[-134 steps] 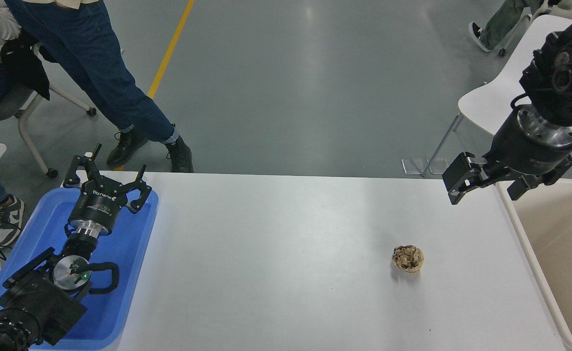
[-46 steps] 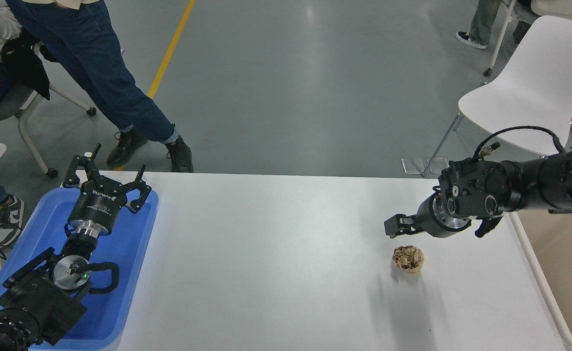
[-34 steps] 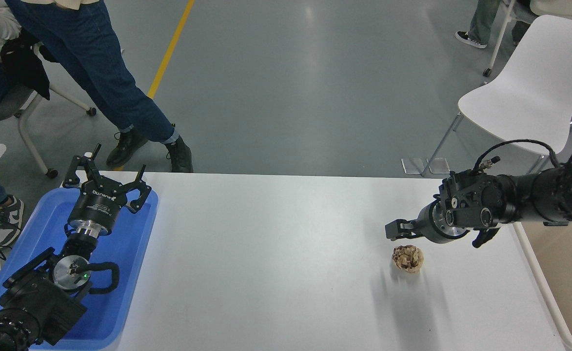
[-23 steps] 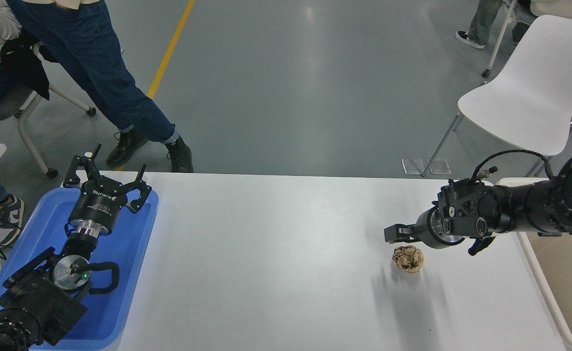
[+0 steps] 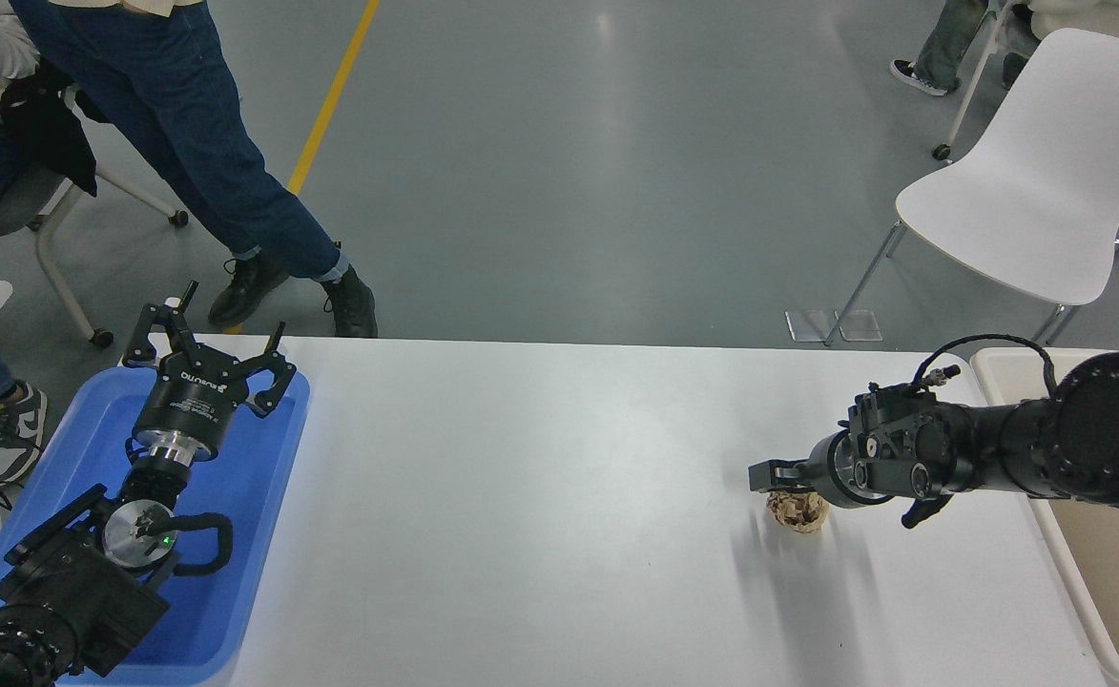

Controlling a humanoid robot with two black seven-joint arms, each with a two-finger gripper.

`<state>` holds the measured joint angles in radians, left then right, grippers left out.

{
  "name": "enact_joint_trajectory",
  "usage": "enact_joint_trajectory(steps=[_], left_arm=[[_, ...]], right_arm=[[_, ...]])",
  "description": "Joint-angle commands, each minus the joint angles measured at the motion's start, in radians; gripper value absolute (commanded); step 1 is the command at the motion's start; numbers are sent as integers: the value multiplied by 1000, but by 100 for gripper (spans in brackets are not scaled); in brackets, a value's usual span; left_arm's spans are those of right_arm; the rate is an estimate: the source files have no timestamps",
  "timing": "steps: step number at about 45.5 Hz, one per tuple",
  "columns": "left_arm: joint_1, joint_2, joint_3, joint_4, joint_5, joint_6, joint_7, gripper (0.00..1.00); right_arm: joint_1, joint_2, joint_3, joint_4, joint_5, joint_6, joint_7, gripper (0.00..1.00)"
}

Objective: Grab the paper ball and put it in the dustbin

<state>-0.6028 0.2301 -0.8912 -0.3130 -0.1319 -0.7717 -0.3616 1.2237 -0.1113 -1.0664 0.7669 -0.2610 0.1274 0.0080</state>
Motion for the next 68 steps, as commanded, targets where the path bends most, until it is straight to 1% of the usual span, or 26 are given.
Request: enact_joint_trajectory(steps=[1,17,20,23,25,26,29,30,32,33,35,38,44,45,57,68], left_arm=[[0,0,0,-1,0,0,1,100],[0,0,0,0,0,-1,0,100],[0,0,0,0,0,0,0,100],[0,0,0,0,0,0,0,100],[0,0,0,0,0,0,0,100],[0,0,0,0,0,0,0,100],[0,0,0,0,0,0,0,100],[0,0,0,0,0,0,0,100],[0,0,0,0,0,0,0,100],[0,0,0,0,0,0,0,100],[0,0,0,0,0,0,0,100],[0,0,0,0,0,0,0,100],[0,0,0,0,0,0,0,100],[0,0,0,0,0,0,0,100],[0,0,0,0,0,0,0,100],[-2,-1,0,0,0,0,1,100]], right_arm=[[-29,2,3,-24,-6,5,0,100],[-33,4,6,-23,3,5,0,100],[-38,5,8,-23,5,5,0,97],[-39,5,8,-20,6,8,0,90],[-43,5,8,-17,6,9,0,90],[-44,5,8,-17,6,9,0,88],[-44,5,8,-14,8,17,0,72],[-47,5,8,-14,6,18,0,69],[-47,5,6,-11,6,18,0,66],[-47,5,6,-11,6,18,0,62],[-49,5,6,-6,6,20,0,48],[-49,5,6,5,6,20,1,37],[-44,4,6,26,8,26,0,2],[-43,2,6,31,8,31,0,0],[-7,-18,8,38,9,121,-6,0],[233,-131,-12,232,17,285,-2,0]])
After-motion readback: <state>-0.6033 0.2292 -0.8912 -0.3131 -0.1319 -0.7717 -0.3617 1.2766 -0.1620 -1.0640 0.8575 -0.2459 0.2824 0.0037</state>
